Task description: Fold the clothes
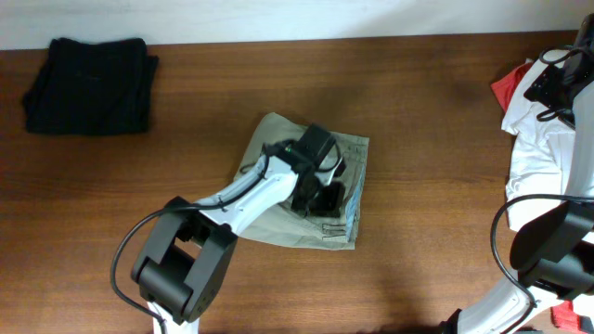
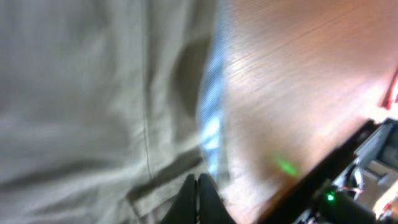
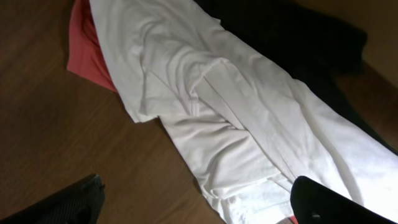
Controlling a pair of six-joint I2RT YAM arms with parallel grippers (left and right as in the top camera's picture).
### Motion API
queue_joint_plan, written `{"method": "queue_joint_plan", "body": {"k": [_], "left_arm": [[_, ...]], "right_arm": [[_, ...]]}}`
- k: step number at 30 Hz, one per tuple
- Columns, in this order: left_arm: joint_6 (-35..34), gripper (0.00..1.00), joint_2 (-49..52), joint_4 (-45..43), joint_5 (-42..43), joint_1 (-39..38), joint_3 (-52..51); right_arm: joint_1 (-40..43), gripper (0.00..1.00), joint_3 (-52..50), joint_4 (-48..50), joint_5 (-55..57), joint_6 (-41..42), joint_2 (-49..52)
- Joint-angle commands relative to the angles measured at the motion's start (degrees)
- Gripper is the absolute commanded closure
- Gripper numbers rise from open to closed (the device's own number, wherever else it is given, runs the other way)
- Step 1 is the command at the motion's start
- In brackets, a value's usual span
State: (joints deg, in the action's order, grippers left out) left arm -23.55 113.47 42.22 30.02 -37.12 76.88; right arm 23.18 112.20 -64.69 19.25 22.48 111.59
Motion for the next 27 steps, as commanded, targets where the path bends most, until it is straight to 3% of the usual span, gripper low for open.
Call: {"method": "queue_joint_plan", "body": {"k": [1,5,11,14,20,23,26,27], "left_arm": [[5.42,0.91,-1.20,1.77,-6.03,-0.22,10.27],[5.40,0.91,0.46,-2.75,-16.37,-0.22,10.54],[5.31,0.91,7.56,-15.54,-16.28,-0.28,10.54],[1.64,0.91,10.95,-17.86,-15.89,-0.28,10.54],[2.64,0.89,15.85,-27.74,-11.87,-0.81,10.62],[2.62,0.58,15.41,-24.83,-11.80,-0.24,15.87],[3.54,0.54,15.04,-13.40,-11.80,0.76,26.12],[3.96,0.53,14.73,-4.57,-11.82,1.46,32.13]], "right_arm": [[0.09,0.01,1.01,-0.07,0.90,0.44,-0.74],[0.09,0.01,1.01,-0.07,0.90,0.42,-0.74],[0.09,0.01,1.01,-0.07,0.90,0.44,-0.74],[0.09,0.01,1.01,-0.07,0.90,0.44,-0.74],[0.09,0.01,1.01,-0.07,0.90,0.44,-0.74],[0.09,0.01,1.01,-0.07,0.90,0.44,-0.74],[0.09,0.02,1.01,-0.07,0.90,0.44,-0.74],[0.09,0.01,1.01,-0.07,0.90,0.44,-0.74]]}}
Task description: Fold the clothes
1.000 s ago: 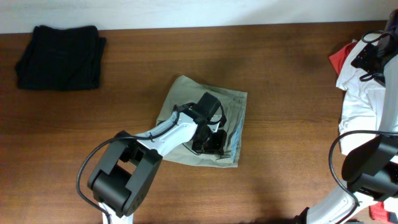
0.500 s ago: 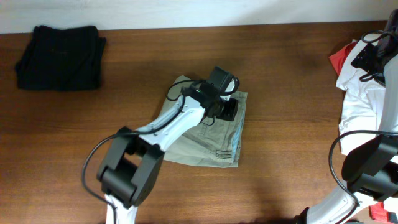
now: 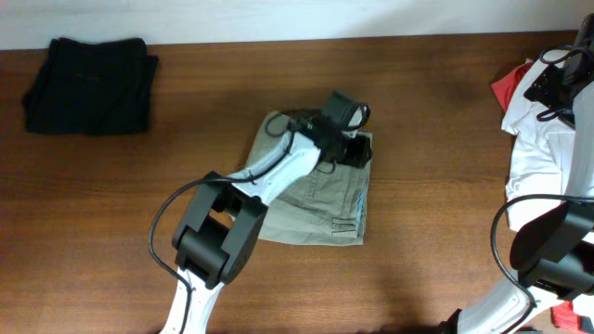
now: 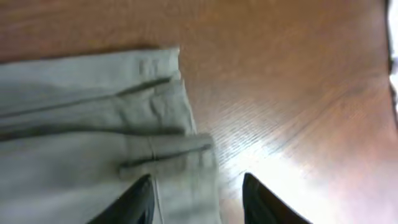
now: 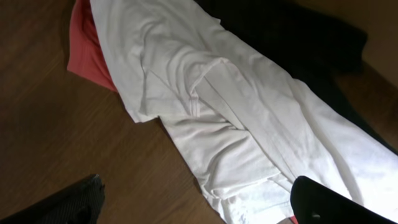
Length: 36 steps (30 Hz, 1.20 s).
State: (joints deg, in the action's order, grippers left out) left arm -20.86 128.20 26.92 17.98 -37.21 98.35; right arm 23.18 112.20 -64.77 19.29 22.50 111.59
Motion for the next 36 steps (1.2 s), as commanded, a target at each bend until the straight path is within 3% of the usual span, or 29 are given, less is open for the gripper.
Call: {"method": "queue_joint_plan", "body": {"k": [1,5,7,8,9,16,21,24,29,31,32,34,36], "left_arm": [[1.27,0.53,-0.42,18.62,0.04,2.16,15.06],[4.11,0.55,-2.40,42.77,-0.39,3.21,23.93],[8.11,0.86,-2.43,52.74,-0.42,2.62,23.10],[10.47,0.97,-2.43,56.37,-0.39,1.73,21.20],[11.28,0.99,-2.43,57.66,-0.39,1.03,19.85],[8.24,0.99,-2.43,44.19,4.85,-7.21,1.01],[6.78,0.96,-2.43,33.00,10.03,-8.66,-7.19],[8.50,1.00,-2.45,32.44,9.05,-8.63,-5.84],[13.49,0.99,-5.75,38.38,8.70,-8.41,7.23],[13.44,0.91,-7.32,41.35,4.24,-7.32,12.28],[13.44,0.78,-7.74,43.67,-1.16,-5.90,15.21],[13.55,0.01,-7.91,46.45,-8.55,-1.33,18.25],[15.04,0.01,-7.87,46.56,-9.25,5.70,18.29]], "right_arm": [[0.09,0.01,1.01,0.02,0.85,0.42,-0.74],[0.09,0.01,1.01,0.02,0.85,0.42,-0.74],[0.09,0.01,1.01,0.02,0.85,0.42,-0.74],[0.09,0.01,1.01,0.02,0.85,0.42,-0.74],[0.09,0.01,1.01,0.02,0.85,0.42,-0.74],[0.09,0.01,1.01,0.02,0.85,0.42,-0.74],[0.09,0.01,1.01,0.02,0.85,0.42,-0.74],[0.09,0.01,1.01,0.02,0.85,0.42,-0.74],[0.09,0.01,1.01,0.02,0.85,0.39,-0.74],[0.09,0.01,1.01,0.02,0.85,0.42,-0.74],[0.09,0.01,1.01,0.02,0.85,0.42,-0.74],[0.09,0.01,1.01,0.02,0.85,0.42,-0.74],[0.09,0.01,1.01,0.02,0.85,0.42,-0.74]]}}
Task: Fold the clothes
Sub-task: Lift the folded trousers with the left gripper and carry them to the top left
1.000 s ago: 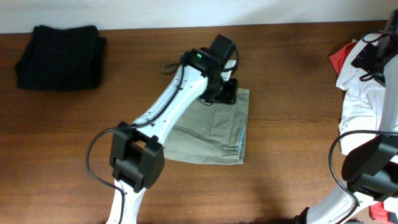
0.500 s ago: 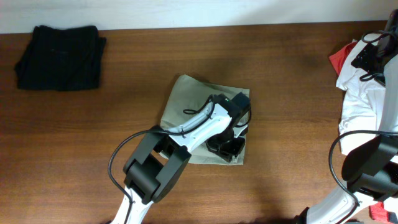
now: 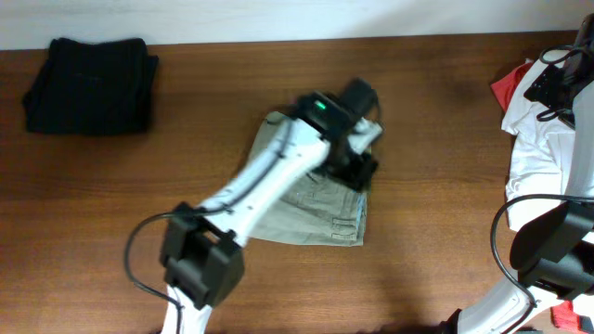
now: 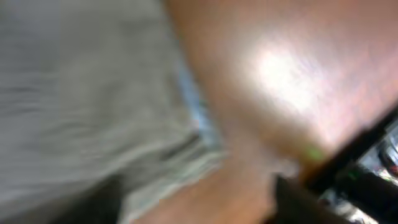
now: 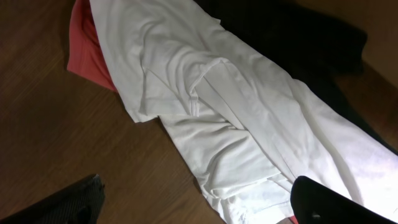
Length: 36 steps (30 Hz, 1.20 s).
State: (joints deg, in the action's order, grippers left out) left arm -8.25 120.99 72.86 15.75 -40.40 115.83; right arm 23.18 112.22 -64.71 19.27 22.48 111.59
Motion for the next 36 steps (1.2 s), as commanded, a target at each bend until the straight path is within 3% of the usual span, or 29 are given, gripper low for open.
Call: {"method": "queue_joint_plan", "body": {"k": [1,5,8,11,20,21,22,23,27,28,29,32,33,36], "left_arm": [[2.82,0.01,-0.42,0.59,-6.45,12.41,0.70],[13.07,0.01,2.78,-1.27,6.19,25.55,0.17],[19.47,0.01,7.48,-0.59,13.22,31.21,-0.94],[24.65,0.01,11.13,0.09,14.93,32.63,-1.49],[28.13,0.01,21.57,3.32,16.44,32.63,-1.49],[28.11,0.11,22.23,3.78,18.12,32.57,-1.49],[28.02,0.32,22.67,4.48,20.90,32.24,-1.55],[27.98,0.41,22.80,5.05,23.10,31.85,-1.99],[26.99,0.49,22.80,5.20,23.50,29.49,-3.06],[27.02,0.64,22.80,4.85,23.43,28.89,-3.06],[26.97,0.99,22.80,3.98,21.68,28.15,-3.08],[19.37,0.99,22.80,0.81,16.50,28.20,-3.06],[16.44,0.99,22.77,-1.92,11.15,29.70,-1.81],[16.48,0.99,22.77,-2.47,5.40,31.71,1.64]], "right_arm": [[0.09,0.01,0.98,-0.04,0.87,0.44,-0.74],[0.09,0.01,0.98,-0.04,0.87,0.44,-0.74],[0.09,0.01,0.98,-0.04,0.87,0.44,-0.74],[0.09,0.01,0.98,-0.04,0.87,0.44,-0.74],[0.09,0.01,0.98,-0.04,0.87,0.44,-0.74],[0.09,0.01,0.98,-0.04,0.87,0.44,-0.74],[0.09,0.01,0.98,-0.04,0.87,0.44,-0.74],[0.09,0.01,0.98,-0.04,0.87,0.44,-0.74],[0.09,0.01,0.98,-0.04,0.87,0.44,-0.74],[0.09,0.01,0.98,-0.04,0.87,0.44,-0.74],[0.09,0.01,0.98,-0.04,0.87,0.44,-0.74],[0.09,0.01,0.98,-0.04,0.87,0.44,-0.74],[0.09,0.01,0.98,-0.04,0.87,0.44,-0.74],[0.09,0.01,0.98,-0.04,0.87,0.44,-0.74]]}}
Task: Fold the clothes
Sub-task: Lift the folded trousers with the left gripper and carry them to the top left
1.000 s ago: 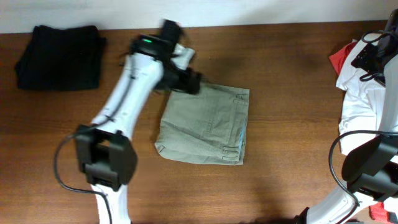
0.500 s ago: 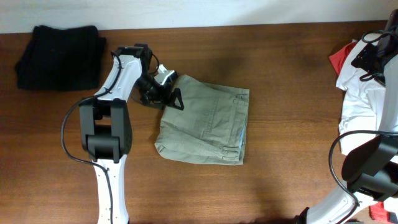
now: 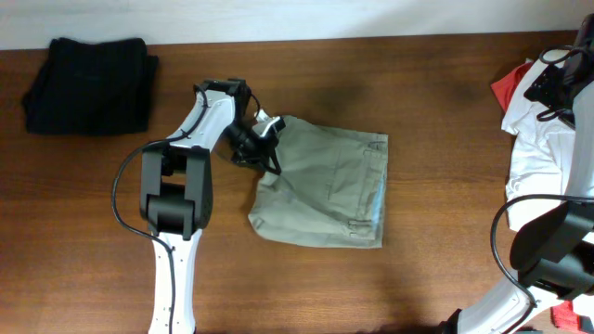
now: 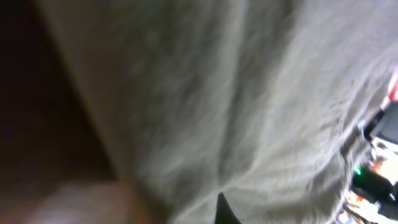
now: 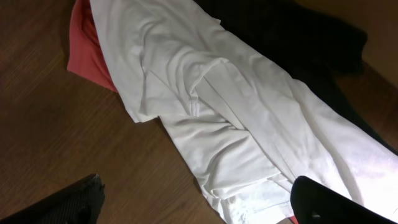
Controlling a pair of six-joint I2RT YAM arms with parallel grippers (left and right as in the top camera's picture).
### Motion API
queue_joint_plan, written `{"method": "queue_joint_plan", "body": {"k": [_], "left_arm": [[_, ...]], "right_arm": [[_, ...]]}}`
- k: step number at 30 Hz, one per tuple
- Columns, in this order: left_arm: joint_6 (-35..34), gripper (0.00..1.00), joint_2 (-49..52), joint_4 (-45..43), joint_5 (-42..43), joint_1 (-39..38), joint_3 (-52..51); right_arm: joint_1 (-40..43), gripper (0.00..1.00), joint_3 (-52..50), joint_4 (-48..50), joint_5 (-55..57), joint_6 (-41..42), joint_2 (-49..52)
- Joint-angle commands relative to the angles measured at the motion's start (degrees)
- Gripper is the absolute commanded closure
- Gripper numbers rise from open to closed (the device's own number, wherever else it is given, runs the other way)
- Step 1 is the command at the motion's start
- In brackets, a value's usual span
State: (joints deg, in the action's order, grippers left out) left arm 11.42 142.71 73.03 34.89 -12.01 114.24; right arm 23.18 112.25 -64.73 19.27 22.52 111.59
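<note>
A khaki garment [image 3: 329,190] lies folded in the middle of the table in the overhead view. My left gripper [image 3: 257,145] is at its upper left corner. Blurred khaki cloth [image 4: 249,93] fills the left wrist view, and the left gripper [image 4: 221,210] shows only one dark tip low in it, fingers together in the cloth. My right gripper [image 5: 196,190] hangs open at the far right over a white garment [image 5: 236,118], nothing between its fingers [image 5: 74,202].
A folded black garment [image 3: 88,72] sits at the table's back left. At the right edge lies a pile of white cloth [image 3: 548,153] with a red piece [image 3: 506,86] and a black piece [image 5: 298,31].
My left gripper has gone from the khaki garment's upper right edge to its upper left corner. The garment now lies wider and a little further right. The right arm is unmoved.
My left gripper was shut low on the middle of the khaki garment. It then stood open at the upper right corner, then over the right edge. Now it is at the upper left corner and the garment lies flatter. The right gripper stayed open throughout.
</note>
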Motion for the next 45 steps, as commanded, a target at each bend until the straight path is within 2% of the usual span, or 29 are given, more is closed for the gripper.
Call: {"method": "queue_joint_plan", "body": {"k": [1,11,15,23,25,36,45], "left_arm": [[-3.19,0.99,1.05,-2.99,-16.63,4.17,4.92],[5.22,0.99,1.05,-12.70,-28.94,13.20,19.52],[5.31,0.99,1.05,-14.34,-33.48,15.19,22.16],[10.40,0.99,1.05,-14.05,-34.49,17.55,30.93],[11.30,0.99,1.05,-14.16,-37.33,17.55,33.16],[11.37,0.99,1.05,-11.32,-38.80,20.28,40.89],[10.95,0.99,1.05,-13.33,-38.75,22.95,41.20]], "right_arm": [[0.09,0.02,0.96,-0.02,0.87,0.37,-0.74],[0.09,0.01,0.96,-0.02,0.87,0.39,-0.74],[0.09,0.01,0.96,-0.02,0.87,0.39,-0.74],[0.09,0.01,0.96,-0.02,0.87,0.37,-0.74],[0.09,0.01,0.96,-0.02,0.87,0.39,-0.74],[0.09,0.01,0.96,-0.02,0.87,0.39,-0.74],[0.09,0.01,0.96,-0.02,0.87,0.39,-0.74]]}}
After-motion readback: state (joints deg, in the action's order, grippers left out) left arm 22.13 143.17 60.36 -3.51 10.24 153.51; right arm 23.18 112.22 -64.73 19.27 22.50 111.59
